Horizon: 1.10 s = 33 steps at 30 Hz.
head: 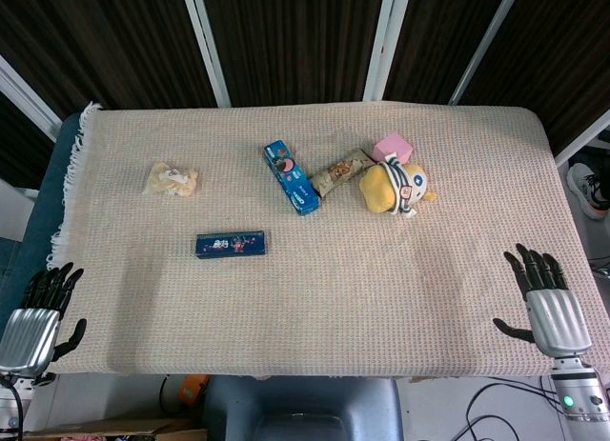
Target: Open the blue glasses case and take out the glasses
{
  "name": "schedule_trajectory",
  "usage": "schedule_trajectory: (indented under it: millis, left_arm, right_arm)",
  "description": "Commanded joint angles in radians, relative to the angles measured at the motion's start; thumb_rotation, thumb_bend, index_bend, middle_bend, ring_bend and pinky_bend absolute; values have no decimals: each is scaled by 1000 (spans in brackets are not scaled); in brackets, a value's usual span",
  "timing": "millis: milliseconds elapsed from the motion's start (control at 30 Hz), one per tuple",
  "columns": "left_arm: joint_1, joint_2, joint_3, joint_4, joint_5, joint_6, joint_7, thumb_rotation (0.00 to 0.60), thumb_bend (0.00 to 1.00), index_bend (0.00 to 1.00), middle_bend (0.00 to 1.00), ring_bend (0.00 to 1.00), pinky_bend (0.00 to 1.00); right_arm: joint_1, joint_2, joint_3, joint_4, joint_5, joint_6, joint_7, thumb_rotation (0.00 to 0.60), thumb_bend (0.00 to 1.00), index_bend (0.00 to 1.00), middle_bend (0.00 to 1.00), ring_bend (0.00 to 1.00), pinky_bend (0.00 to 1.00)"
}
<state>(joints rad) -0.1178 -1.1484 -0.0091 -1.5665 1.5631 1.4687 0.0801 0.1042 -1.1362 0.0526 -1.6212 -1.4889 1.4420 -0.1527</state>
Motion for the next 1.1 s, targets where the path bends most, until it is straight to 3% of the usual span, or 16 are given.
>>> schedule_trajectory:
  millis: [33,333,567,667,733,900,1100]
  left_arm:
    - [-9,-7,4,-1,4,-16,6,600,389,0,0,0,0]
    - [-119,-123,-6,72,103,-86,-129,600,386,0,0,0,0]
    - [-186,-209,-62,60,84,-138,8,600,395,67,0,0,0]
    - [-268,-334,-137,33,-3,-236,168,600,394,137,0,0,0]
    - [-291,-382,-160,33,-45,-258,204,600,393,185,0,0,0]
    - [-353,-522,-193,149,-85,-275,272,600,389,276,0,0,0]
    - [-427,-616,-239,254,-179,-354,310,600,375,280,0,0,0]
  right_arm:
    - [-3,5,-1,-1,-2,3,7,600,61,0,0,0,0]
    - [-3,25,-6,-6,-5,-7,43,600,61,0,0,0,0]
    - [-2,29,0,-5,7,-11,53,600,61,0,0,0,0]
    - [3,29,6,-3,20,-22,54,600,61,0,0,0,0]
    - [5,29,7,-2,25,-26,53,600,61,0,0,0,0]
    - [9,32,16,1,48,-39,57,600,61,0,0,0,0]
    - [8,41,22,4,70,-49,68,600,61,0,0,0,0]
